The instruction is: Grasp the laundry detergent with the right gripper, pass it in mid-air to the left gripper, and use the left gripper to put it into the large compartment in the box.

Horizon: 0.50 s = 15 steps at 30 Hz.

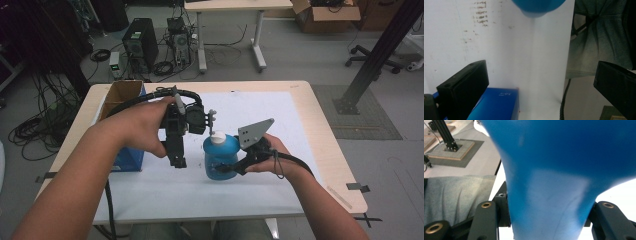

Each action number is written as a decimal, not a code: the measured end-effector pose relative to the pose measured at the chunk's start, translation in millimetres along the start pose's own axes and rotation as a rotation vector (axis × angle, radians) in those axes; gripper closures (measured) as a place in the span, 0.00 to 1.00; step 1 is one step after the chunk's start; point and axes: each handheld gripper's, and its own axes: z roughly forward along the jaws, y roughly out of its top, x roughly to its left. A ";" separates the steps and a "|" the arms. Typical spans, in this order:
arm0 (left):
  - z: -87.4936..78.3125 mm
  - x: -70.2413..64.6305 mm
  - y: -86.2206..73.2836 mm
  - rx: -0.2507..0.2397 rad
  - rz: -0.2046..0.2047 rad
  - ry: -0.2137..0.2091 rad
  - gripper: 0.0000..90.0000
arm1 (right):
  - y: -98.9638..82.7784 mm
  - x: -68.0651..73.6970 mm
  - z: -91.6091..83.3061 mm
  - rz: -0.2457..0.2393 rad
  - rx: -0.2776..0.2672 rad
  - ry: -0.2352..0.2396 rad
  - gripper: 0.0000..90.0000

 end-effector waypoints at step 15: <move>9.1 0.8 3.9 0.005 0.007 -0.015 0.00 | 0.2 0.0 32.6 0.028 -0.028 -0.029 0.51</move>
